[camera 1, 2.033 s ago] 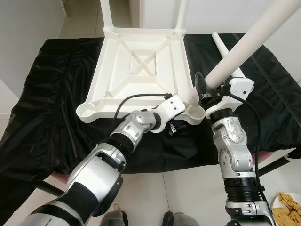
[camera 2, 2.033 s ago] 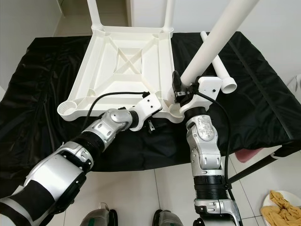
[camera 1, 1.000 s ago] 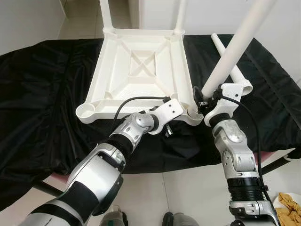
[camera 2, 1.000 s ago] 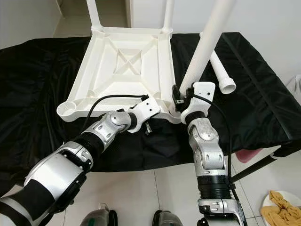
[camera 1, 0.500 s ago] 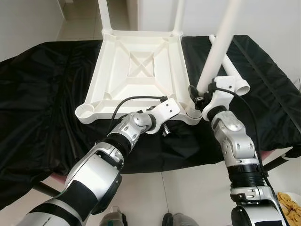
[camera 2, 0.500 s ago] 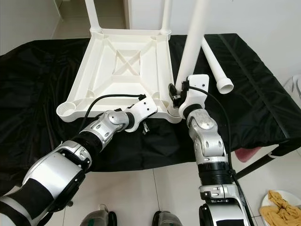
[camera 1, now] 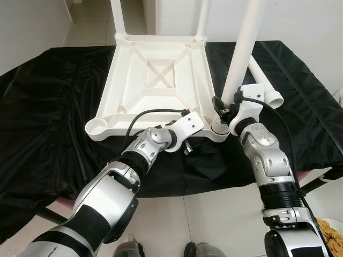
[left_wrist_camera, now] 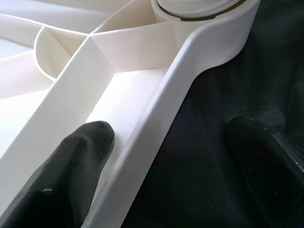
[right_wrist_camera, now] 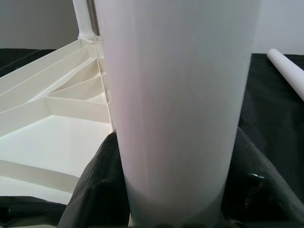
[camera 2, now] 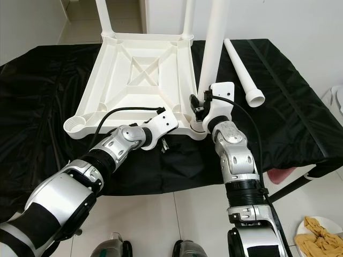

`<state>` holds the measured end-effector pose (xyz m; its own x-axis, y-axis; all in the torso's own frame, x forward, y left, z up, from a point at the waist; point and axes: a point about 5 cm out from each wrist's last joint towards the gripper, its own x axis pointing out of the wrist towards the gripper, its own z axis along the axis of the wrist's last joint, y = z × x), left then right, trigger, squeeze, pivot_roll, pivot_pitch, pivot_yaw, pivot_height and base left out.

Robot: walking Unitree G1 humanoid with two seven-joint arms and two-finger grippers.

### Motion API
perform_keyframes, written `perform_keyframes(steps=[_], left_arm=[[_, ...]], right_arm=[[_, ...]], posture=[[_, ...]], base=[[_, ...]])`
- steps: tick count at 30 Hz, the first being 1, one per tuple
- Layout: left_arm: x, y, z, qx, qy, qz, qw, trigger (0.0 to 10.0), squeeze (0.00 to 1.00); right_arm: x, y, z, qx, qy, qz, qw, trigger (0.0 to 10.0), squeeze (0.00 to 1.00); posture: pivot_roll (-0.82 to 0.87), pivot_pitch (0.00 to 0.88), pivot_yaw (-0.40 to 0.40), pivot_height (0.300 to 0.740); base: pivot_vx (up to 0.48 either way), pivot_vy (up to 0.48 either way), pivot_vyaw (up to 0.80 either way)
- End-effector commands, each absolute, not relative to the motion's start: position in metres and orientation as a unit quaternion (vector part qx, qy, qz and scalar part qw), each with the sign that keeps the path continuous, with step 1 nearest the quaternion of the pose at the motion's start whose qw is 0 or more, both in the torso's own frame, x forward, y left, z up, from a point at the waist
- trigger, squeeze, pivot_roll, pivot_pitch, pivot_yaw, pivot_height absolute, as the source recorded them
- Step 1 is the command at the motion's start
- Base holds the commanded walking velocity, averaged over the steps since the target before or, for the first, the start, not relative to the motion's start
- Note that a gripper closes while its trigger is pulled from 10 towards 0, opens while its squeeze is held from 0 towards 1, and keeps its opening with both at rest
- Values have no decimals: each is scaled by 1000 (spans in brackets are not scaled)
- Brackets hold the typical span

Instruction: Building children table

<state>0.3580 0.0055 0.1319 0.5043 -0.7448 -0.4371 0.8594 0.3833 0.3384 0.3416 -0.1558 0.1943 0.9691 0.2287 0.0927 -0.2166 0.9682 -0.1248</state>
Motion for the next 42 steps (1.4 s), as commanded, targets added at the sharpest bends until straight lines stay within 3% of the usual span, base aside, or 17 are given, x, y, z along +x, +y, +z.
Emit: perform_keyframes(steps=[1, 5, 6, 13, 19, 20, 21, 22, 23, 34, 35, 36, 37, 39, 40, 41, 42], left_arm=[[356, 9, 125, 277, 135, -501, 809, 10000, 0], [352, 5, 121, 278, 153, -517, 795, 9686, 0], [350, 3, 120, 278, 155, -528, 787, 6824, 0], [346, -2, 120, 287, 151, -556, 766, 0, 0], [341, -5, 120, 296, 148, -582, 743, 0, 0], [341, -5, 120, 299, 149, -586, 739, 4314, 0], [341, -5, 120, 299, 149, -586, 739, 4314, 0], [340, -5, 119, 306, 149, -590, 732, 8588, 0], [340, -5, 119, 311, 149, -592, 728, 10000, 0], [340, -5, 120, 304, 152, -597, 726, 10000, 0], [340, -6, 121, 299, 154, -599, 727, 10000, 471], [340, -6, 121, 299, 154, -599, 727, 10000, 471], [339, -6, 122, 295, 153, -603, 725, 10000, 1000], [340, -6, 123, 294, 150, -603, 726, 10000, 1000], [341, -7, 126, 293, 146, -603, 728, 10000, 561], [341, -7, 126, 293, 146, -603, 728, 10000, 561], [341, -8, 128, 289, 141, -605, 728, 10000, 0]], right_arm=[[339, -155, 175, -63, -11, 116, 991, 10000, 0], [335, -155, 173, -60, -11, 113, 992, 10000, 0], [335, -156, 173, -61, -12, 112, 992, 10000, 0], [333, -160, 173, -66, -16, 103, 992, 10000, 0], [332, -163, 174, -66, -17, 96, 993, 10000, 0], [331, -163, 173, -66, -18, 95, 993, 10000, 0], [331, -163, 173, -66, -18, 95, 993, 10000, 0], [330, -162, 173, -66, -18, 94, 993, 10000, 0], [330, -162, 173, -66, -18, 94, 993, 10000, 0], [330, -162, 173, -66, -19, 92, 993, 10000, 0], [330, -162, 173, -66, -19, 93, 993, 10000, 0], [330, -162, 173, -66, -19, 93, 993, 10000, 0], [329, -162, 173, -66, -19, 93, 993, 10000, 0], [329, -162, 173, -66, -19, 92, 993, 10000, 0], [329, -162, 173, -67, -19, 92, 993, 10000, 0], [329, -162, 173, -67, -19, 92, 993, 10000, 0], [329, -162, 173, -68, -19, 92, 993, 10000, 0]], posture=[[15, 80, 16, 740], [5, 84, 25, 740], [0, 85, 29, 740], [-6, 88, 41, 740], [-8, 90, 51, 740], [-8, 89, 53, 740], [-8, 89, 53, 740], [-7, 89, 55, 740], [-7, 88, 55, 740], [-5, 87, 56, 740], [-5, 89, 56, 740], [-5, 89, 56, 740], [-4, 89, 55, 740], [-4, 88, 55, 740], [-4, 88, 55, 740], [-4, 88, 55, 740], [-4, 88, 54, 740]], base=[[0, 0, 0], [0, 0, 0], [0, 0, 0], [0, 0, 0], [0, 0, 0], [0, 0, 0], [0, 0, 0], [0, 0, 0], [0, 0, 0], [0, 0, 0], [0, 0, 0], [0, 0, 0], [0, 0, 0], [0, 0, 0], [0, 0, 0], [0, 0, 0], [0, 0, 0]])
